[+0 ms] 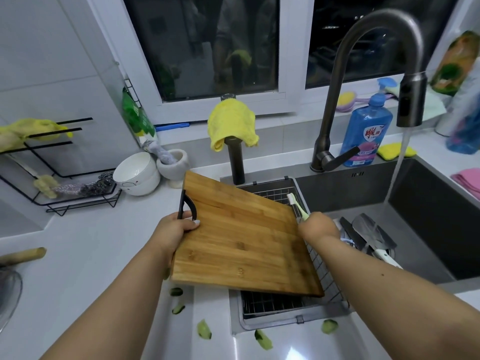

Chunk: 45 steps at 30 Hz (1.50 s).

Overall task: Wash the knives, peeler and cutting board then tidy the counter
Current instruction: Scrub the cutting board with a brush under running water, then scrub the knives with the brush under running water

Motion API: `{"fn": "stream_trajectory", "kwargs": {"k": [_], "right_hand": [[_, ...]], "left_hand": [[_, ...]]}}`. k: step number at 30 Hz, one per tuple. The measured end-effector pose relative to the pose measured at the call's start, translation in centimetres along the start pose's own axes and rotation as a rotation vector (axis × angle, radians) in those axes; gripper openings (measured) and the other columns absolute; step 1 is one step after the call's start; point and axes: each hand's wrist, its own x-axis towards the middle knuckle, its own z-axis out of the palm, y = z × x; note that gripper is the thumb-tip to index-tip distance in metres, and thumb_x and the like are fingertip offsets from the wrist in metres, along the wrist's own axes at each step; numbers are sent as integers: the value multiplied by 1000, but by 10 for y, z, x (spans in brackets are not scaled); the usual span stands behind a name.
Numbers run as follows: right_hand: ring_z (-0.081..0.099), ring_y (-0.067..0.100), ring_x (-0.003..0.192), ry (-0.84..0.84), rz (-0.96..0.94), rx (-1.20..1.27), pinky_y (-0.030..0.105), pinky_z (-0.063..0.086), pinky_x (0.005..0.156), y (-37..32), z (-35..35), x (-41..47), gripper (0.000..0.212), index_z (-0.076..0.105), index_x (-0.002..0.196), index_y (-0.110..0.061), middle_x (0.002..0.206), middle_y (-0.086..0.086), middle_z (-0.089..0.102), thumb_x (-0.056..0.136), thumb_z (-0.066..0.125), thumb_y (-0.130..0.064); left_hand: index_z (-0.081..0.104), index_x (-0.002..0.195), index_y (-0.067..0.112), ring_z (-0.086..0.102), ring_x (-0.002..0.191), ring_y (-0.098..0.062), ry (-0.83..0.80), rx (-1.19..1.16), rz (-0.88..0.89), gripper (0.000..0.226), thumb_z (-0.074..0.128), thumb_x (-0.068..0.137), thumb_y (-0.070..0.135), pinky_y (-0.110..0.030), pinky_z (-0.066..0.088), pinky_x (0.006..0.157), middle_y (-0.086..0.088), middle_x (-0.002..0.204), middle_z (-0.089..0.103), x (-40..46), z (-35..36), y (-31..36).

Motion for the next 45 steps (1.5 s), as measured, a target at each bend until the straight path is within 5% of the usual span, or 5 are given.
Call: {"fn": "stream_trajectory", "kwargs": {"k": [17,26,33,38,45], "right_hand": [[56,27,87,-41,-102,21,30,39,68,7,2,3,20,59,103,-11,103,10,59,95,47,-25],[64,36,95,-135,-31,357,37,52,76,63,-38,31,20,57,90,-12,104,18,66,88,53,-31],[63,32,92,-270,61,325,25,48,61,152,-62,84,19,63,95,-6,94,17,62,90,53,-21],[52,19,47,-352,148,294,20,39,45,214,-74,128,25,57,66,-10,59,7,58,87,55,-24],[60,26,73,-467,257,278,29,47,67,283,-44,200,25,51,63,-11,73,10,60,88,51,-15]], "left_hand": [[37,134,8,35,128,-36,524,1081,159,77,74,76,42,-46,39,100,-17,137,39,2,42,-4],[58,118,16,58,97,-16,-26,885,501,30,63,89,21,-25,47,83,1,106,62,-5,197,9],[65,79,12,65,84,-27,-314,900,329,13,54,84,8,-34,54,77,-12,84,70,15,342,-23],[66,81,1,67,91,-35,-305,844,177,24,46,90,11,-34,54,77,-22,92,70,40,423,-50],[64,106,-4,64,97,-31,-320,787,-130,25,48,88,3,-35,53,88,-22,113,66,74,490,-116]]}}
